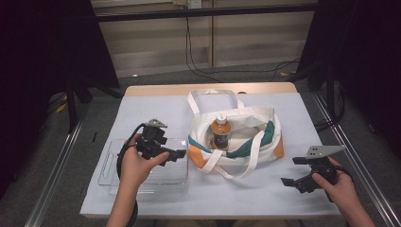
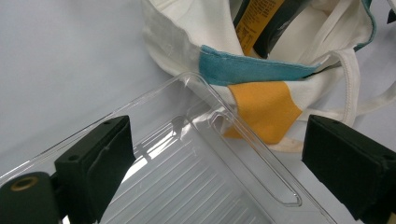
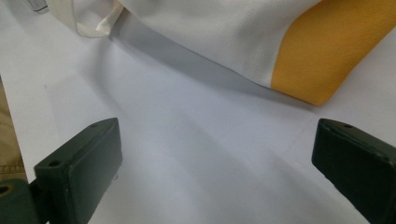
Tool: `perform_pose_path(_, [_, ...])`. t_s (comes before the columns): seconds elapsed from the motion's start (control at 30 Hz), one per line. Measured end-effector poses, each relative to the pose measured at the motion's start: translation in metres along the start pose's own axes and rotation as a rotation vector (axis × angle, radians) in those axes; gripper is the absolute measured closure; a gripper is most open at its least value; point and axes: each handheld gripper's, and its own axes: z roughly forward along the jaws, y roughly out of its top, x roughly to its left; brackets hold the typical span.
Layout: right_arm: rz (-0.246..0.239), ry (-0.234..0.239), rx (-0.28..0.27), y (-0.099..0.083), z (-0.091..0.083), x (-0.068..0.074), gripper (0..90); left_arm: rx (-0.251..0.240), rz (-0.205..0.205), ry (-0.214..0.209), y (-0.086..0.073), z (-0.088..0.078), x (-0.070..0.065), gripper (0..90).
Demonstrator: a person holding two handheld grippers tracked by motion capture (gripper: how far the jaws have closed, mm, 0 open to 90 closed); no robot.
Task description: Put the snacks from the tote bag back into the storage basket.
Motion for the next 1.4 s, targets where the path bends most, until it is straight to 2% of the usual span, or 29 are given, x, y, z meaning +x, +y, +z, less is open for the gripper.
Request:
perform_pose_path(0.2, [0.003,0.002,0.000,0.000,0.000,0.000,1.4,0.032,0.014,0.011,0.000,-0.001,0.001,8.8])
perform_pose_path(0.33, [0.005,0.000,-0.002,0.001,0.000,0.000,1.4,0.019,0.000,-0.002,0.000,0.001,-0.003,8.9])
perform_pose_path(0.37, [0.009,0.000,-0.001,0.001,0.000,0.000,1.4,0.038,0.015,-0.007,0.002,0.001,-0.005,8.9])
perform_pose_path(0.53, [0.009,0.002,-0.006,0.002,0.000,-0.001,1.4,0.045,0.031,-0.011,0.008,0.001,-0.012,9.1])
perform_pose_path(0.77, [0.007,0.005,-0.007,0.003,0.002,-0.001,1.4,0.071,0.049,-0.029,0.016,0.007,-0.014,9.5])
perform_pose_path(0.87, [0.008,0.002,-0.010,0.003,0.001,-0.002,1.4,0.068,0.052,-0.049,0.023,0.009,-0.018,10.2])
perform_pose_path(0.9, [0.008,0.002,-0.010,0.003,0.001,-0.002,1.4,0.078,0.070,-0.055,0.026,0.009,-0.018,10.2])
perform_pose_path(0.93, [0.011,0.002,-0.012,0.003,0.001,-0.002,1.4,0.068,0.062,-0.052,0.031,0.011,-0.021,11.0])
perform_pose_path(0.97, [0.011,0.003,-0.011,0.003,0.000,-0.002,1.4,0.084,0.093,-0.052,0.034,0.011,-0.021,11.2])
perform_pose_path(1.03, [0.011,0.003,-0.010,0.002,0.000,-0.001,1.4,0.060,0.080,-0.049,0.039,0.013,-0.025,11.8])
perform_pose_path(1.13, [0.012,0.003,-0.011,0.002,0.000,-0.002,1.4,0.059,0.092,-0.051,0.044,0.015,-0.027,12.5])
perform_pose_path(1.27, [0.013,0.003,-0.016,0.002,-0.001,-0.002,1.4,0.063,0.127,-0.039,0.056,0.022,-0.031,13.8])
perform_pose_path(1.3, [0.013,0.003,-0.016,0.002,-0.001,-0.002,1.4,0.049,0.112,-0.035,0.058,0.023,-0.033,14.0])
perform_pose_path(1.33, [0.012,0.004,-0.017,0.002,-0.001,-0.002,1.4,0.059,0.127,-0.036,0.060,0.024,-0.033,14.2])
perform_pose_path(1.37, [0.012,0.003,-0.017,0.002,-0.001,-0.002,1.4,0.053,0.114,-0.043,0.062,0.025,-0.034,15.7])
perform_pose_path(1.4, [0.012,0.004,-0.017,0.002,-0.001,-0.002,1.4,0.070,0.145,-0.039,0.065,0.026,-0.034,16.6])
